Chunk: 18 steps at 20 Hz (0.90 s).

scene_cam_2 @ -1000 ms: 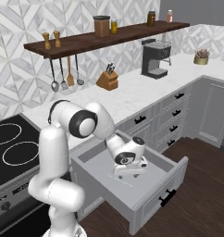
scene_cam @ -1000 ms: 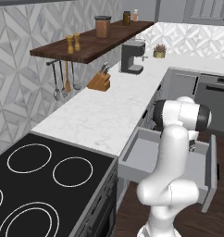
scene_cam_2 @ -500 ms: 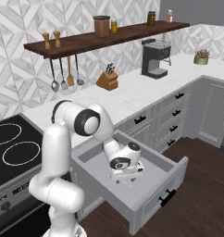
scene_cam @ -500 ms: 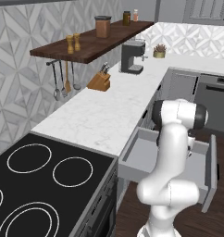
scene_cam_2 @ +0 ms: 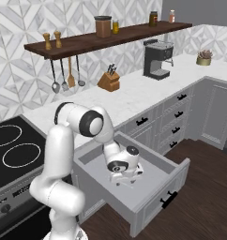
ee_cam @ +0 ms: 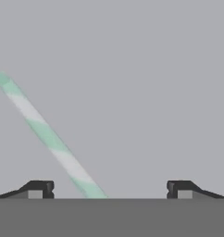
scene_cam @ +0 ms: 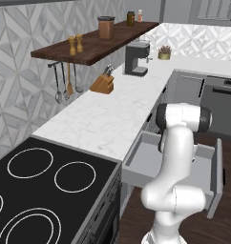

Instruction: Take a straw from the drawer in front and place it inside the glass cup on the dining counter.

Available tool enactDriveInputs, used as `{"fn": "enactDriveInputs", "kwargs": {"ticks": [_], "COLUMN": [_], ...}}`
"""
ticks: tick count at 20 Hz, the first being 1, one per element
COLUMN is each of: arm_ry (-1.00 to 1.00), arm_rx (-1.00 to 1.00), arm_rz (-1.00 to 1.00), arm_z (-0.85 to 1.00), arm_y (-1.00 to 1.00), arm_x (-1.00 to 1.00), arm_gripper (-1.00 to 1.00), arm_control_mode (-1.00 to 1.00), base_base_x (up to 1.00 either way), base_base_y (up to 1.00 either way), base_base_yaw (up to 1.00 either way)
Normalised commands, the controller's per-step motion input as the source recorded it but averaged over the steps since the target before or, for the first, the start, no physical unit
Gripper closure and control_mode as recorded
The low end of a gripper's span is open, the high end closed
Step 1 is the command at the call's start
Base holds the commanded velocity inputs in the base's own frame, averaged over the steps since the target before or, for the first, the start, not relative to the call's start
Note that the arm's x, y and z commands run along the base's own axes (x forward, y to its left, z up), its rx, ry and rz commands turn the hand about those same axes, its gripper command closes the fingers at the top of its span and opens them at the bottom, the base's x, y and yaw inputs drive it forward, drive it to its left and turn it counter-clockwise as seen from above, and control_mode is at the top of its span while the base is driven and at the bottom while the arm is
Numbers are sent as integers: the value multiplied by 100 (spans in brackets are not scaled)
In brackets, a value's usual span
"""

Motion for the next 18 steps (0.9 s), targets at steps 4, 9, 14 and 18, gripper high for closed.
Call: {"fn": "enactDriveInputs", "kwargs": {"ticks": [4, 9, 14, 18], "arm_ry": [-4, 0, 9, 11], "arm_rx": [0, 0, 0, 0], "arm_rz": [1, 1, 2, 3], "arm_z": [-1, 0, 4, 7], "arm_y": [0, -4, -14, -12], "arm_x": [36, 33, 38, 43], "arm_gripper": [-100, -100, -100, -100], "arm_control_mode": [-100, -100, -100, -100], "base_base_x": [0, 0, 0, 0], "base_base_y": [0, 0, 0, 0], "base_base_yaw": [0, 0, 0, 0]}}
